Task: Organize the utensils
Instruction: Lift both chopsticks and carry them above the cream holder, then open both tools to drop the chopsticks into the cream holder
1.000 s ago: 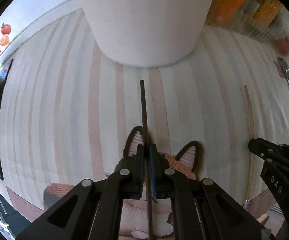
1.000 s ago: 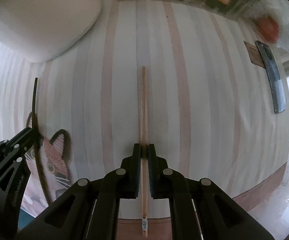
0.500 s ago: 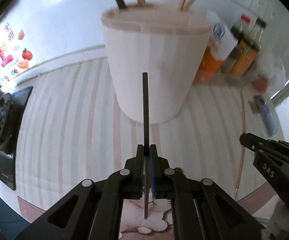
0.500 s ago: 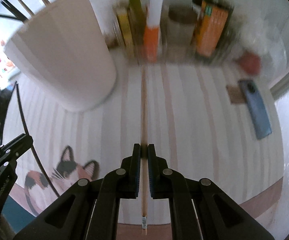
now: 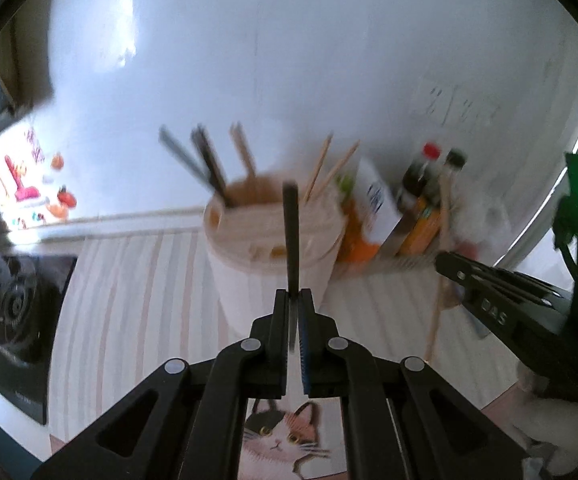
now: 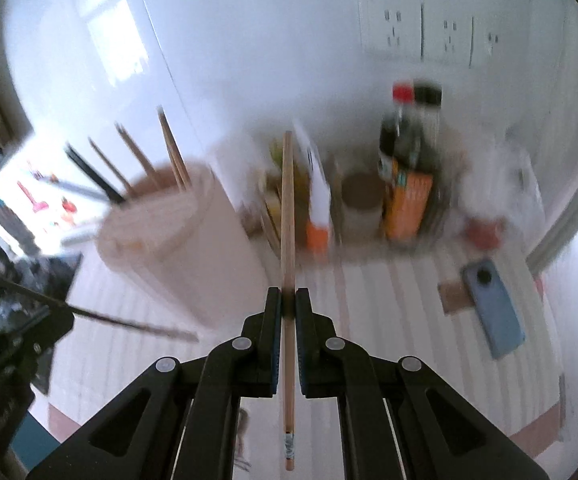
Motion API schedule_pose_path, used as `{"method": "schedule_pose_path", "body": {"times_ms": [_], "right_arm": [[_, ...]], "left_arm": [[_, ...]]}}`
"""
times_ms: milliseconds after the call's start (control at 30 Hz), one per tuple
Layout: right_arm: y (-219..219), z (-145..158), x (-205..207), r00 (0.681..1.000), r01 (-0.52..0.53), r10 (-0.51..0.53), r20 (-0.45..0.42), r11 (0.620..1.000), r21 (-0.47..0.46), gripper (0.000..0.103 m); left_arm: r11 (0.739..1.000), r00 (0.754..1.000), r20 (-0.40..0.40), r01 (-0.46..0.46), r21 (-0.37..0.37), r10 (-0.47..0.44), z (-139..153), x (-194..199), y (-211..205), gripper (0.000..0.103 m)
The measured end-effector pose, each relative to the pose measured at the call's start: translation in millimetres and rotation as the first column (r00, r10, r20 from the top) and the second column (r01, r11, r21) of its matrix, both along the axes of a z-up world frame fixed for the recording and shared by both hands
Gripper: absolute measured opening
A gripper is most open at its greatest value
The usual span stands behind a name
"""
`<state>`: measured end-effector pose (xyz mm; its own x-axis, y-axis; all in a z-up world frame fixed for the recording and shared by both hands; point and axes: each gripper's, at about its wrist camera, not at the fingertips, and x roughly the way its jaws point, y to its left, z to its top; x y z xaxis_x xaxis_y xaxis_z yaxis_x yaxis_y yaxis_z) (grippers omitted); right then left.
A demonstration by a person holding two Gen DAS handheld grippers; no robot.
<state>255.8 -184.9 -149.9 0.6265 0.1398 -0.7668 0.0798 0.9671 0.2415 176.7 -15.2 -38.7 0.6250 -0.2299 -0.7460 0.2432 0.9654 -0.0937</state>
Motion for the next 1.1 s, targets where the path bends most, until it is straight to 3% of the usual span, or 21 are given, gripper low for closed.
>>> {"method": "schedule_pose_path", "body": {"times_ms": [333, 567, 833, 1100], "right_arm": [[-12, 90, 24, 0.986, -0.016, 0.000, 0.169, 0.995, 0.097, 0.007], [-8, 126, 65, 0.972, -0.029, -0.015, 0.236, 0.983, 0.181, 0.007], [23, 125, 119, 0.956, -0.041, -0.018, 0.292, 0.981, 0.192, 0.007], [60, 87, 155, 0.942, -0.048, -0.001, 0.335, 0.989, 0.139, 0.007]], "left_arm": [[0.988, 0.995, 0.099, 0.043, -0.150, -0.028, 88, 18, 6, 0.002], [0.988, 0.987, 0.158, 0.019, -0.156, 0.006, 123, 48, 13, 0.002], [0.994, 0.988, 0.146, -0.043, -0.099, 0.057, 114, 96, 22, 0.002], [0.993, 0.994, 0.059, -0.084, -0.079, 0.089, 73, 139, 30, 0.001]]}}
